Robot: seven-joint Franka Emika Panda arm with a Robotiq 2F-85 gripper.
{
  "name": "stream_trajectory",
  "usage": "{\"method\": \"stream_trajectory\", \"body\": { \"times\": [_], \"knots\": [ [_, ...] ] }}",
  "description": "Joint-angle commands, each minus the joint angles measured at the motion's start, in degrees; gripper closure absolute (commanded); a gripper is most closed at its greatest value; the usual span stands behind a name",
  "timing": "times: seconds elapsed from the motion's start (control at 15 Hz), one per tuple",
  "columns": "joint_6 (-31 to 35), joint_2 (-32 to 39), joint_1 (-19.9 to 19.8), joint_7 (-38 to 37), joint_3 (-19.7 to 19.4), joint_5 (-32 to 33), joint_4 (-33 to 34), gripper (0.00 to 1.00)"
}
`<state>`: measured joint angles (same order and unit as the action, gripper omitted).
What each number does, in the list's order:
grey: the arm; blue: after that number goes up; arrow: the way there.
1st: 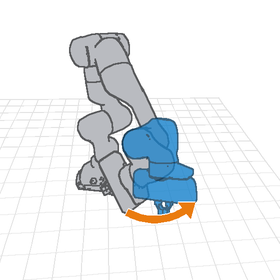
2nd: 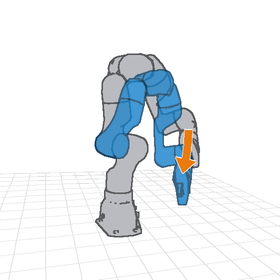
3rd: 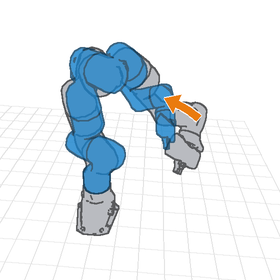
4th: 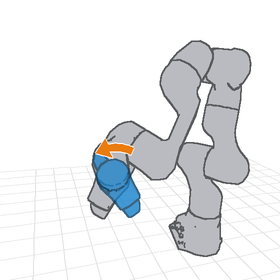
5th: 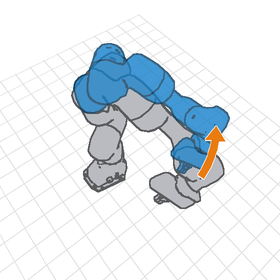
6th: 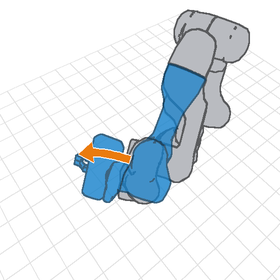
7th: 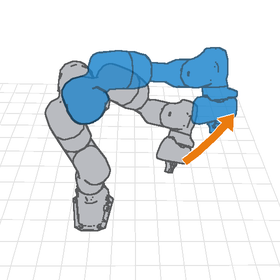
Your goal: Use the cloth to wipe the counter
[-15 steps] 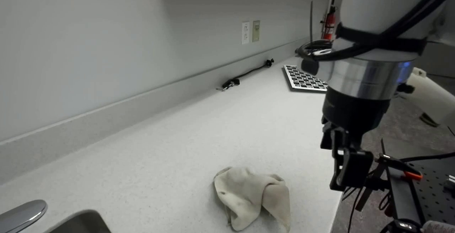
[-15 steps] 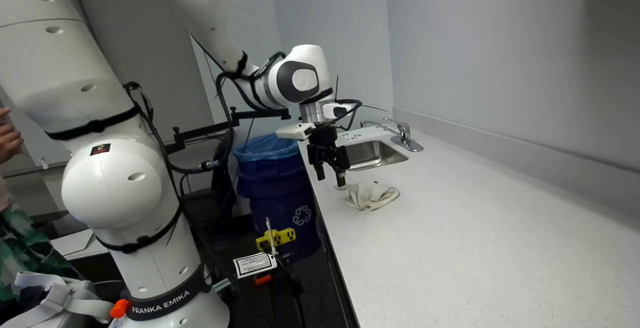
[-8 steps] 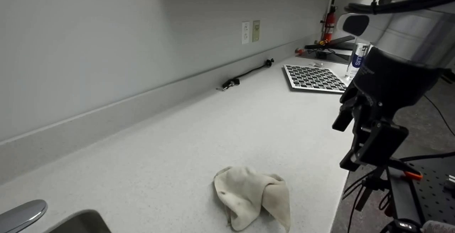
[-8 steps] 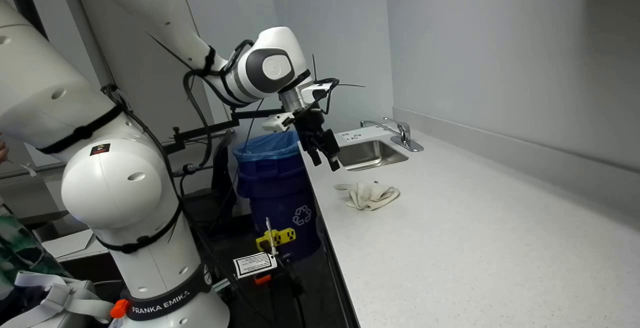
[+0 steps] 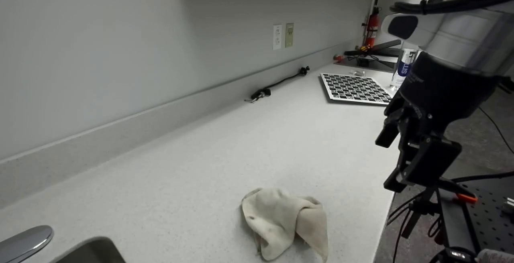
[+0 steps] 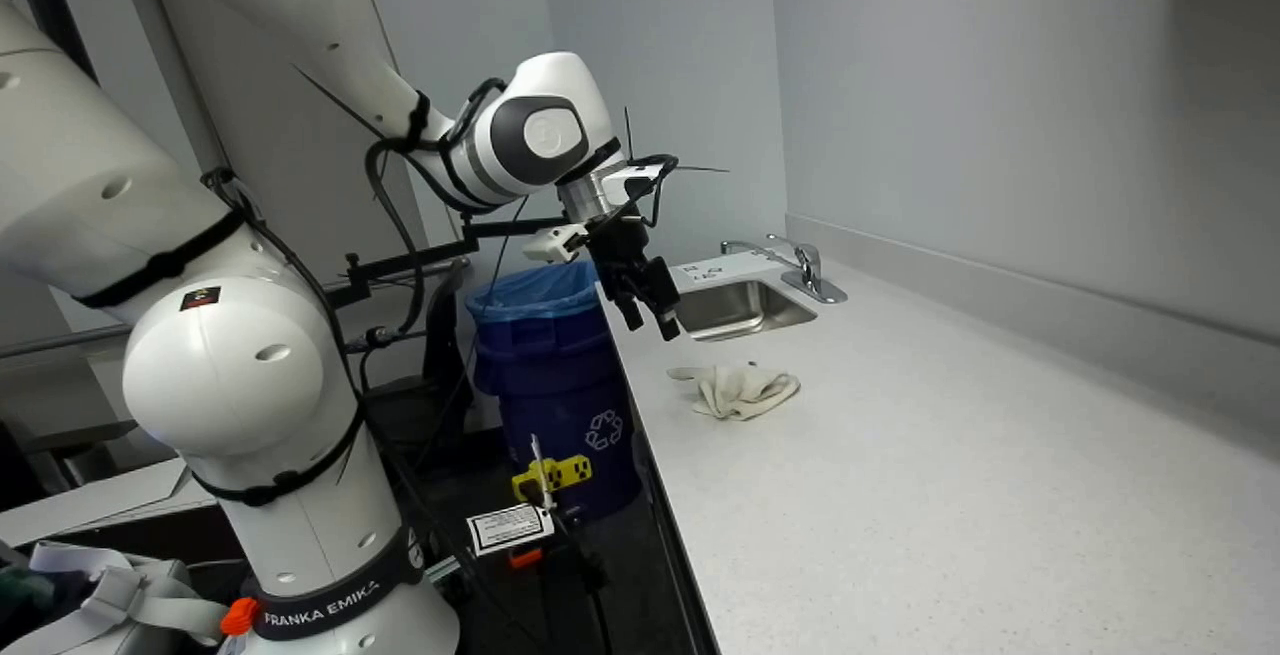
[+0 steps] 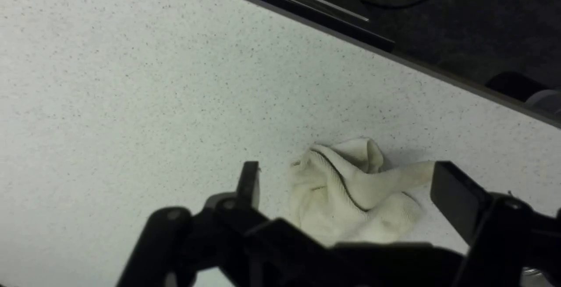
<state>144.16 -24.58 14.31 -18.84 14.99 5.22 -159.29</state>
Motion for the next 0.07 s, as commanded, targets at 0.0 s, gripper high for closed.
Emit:
{"method": "stream_trajectory", "body": {
  "times": [0.0],
  "knots": [
    [-0.09, -0.16, -0.94, 0.62, 1.04, -0.82, 0.04, 0.00]
  ]
}}
